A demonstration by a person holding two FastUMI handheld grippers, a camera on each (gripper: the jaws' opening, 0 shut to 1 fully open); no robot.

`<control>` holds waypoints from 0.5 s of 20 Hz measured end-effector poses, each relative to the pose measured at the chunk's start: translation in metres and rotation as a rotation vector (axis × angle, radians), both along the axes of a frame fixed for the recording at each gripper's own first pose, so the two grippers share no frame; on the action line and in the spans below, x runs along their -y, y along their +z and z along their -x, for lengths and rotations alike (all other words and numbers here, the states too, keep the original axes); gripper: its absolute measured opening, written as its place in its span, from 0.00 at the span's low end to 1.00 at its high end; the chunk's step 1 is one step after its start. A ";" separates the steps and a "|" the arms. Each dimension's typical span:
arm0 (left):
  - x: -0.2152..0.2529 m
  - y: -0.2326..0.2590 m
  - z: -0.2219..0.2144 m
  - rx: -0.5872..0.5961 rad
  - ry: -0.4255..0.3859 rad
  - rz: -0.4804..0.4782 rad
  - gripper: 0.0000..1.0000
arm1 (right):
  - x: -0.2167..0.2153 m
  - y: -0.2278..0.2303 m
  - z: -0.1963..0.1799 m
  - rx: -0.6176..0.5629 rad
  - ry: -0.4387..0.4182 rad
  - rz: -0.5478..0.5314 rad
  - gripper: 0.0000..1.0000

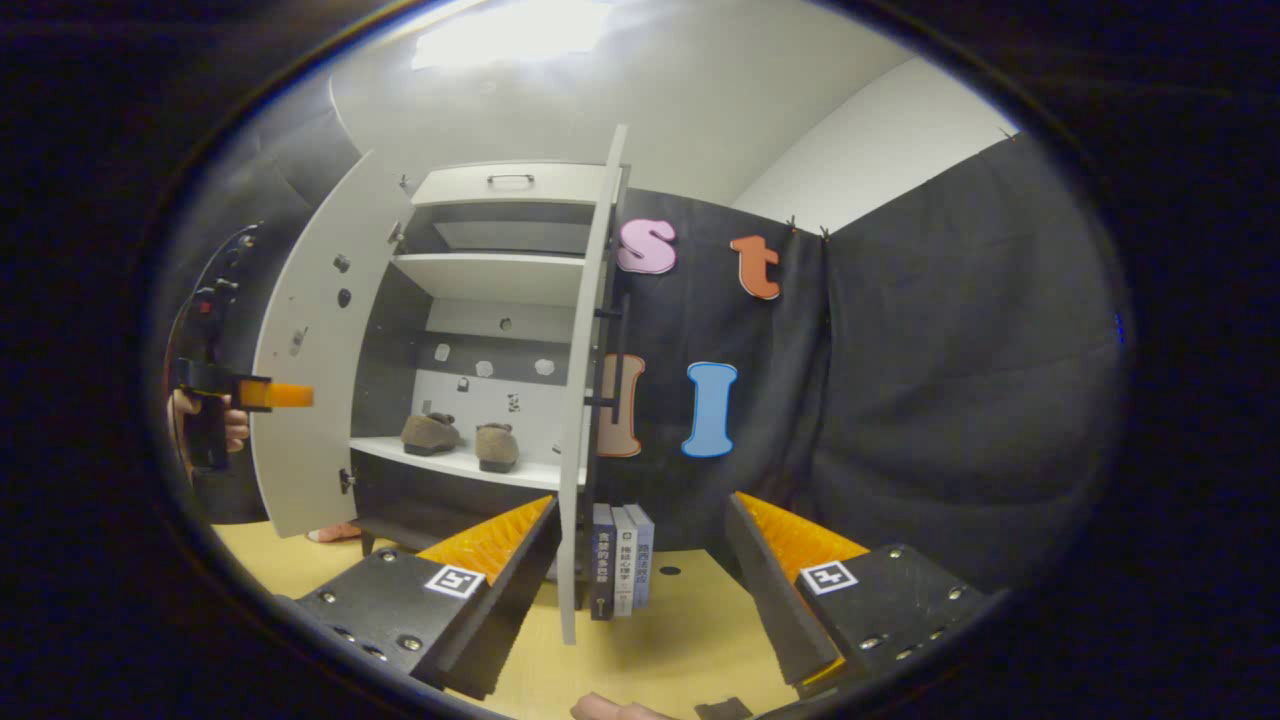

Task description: Grab one shoe with the right hand and put it into the shoe cabinet, grab the other shoe with the left hand and put it into the shoe cabinet; then close the right door with the right hand and the left door with the left hand.

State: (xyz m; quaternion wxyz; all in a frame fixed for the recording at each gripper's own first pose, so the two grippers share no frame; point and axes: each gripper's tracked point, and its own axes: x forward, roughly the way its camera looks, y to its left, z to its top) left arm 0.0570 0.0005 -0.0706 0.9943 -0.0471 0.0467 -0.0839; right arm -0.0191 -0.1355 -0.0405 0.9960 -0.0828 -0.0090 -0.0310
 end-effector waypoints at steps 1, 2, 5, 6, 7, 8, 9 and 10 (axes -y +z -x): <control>-0.004 -0.009 0.011 -0.029 -0.001 -0.006 0.96 | 0.005 0.000 -0.005 -0.007 0.008 -0.013 0.99; -0.009 -0.015 0.020 -0.041 0.004 -0.006 0.96 | 0.011 0.004 -0.012 -0.012 0.020 -0.026 0.99; -0.016 -0.020 0.041 -0.029 0.002 0.022 0.96 | 0.039 0.021 -0.037 -0.002 0.042 -0.073 0.99; -0.019 -0.024 0.047 -0.030 0.003 0.022 0.96 | 0.050 0.026 -0.048 -0.005 0.038 -0.089 0.99; -0.022 -0.027 0.054 -0.030 0.010 0.015 0.96 | 0.061 0.027 -0.060 -0.010 0.036 -0.093 0.99; -0.024 -0.028 0.059 -0.027 0.012 0.012 0.93 | 0.072 0.028 -0.072 -0.024 0.037 -0.090 0.99; -0.023 -0.027 0.065 -0.019 0.010 0.010 0.96 | 0.080 0.021 -0.083 -0.045 0.040 -0.084 0.99; -0.021 -0.028 0.070 -0.016 0.001 0.010 0.93 | 0.089 0.018 -0.095 -0.065 0.037 -0.087 0.99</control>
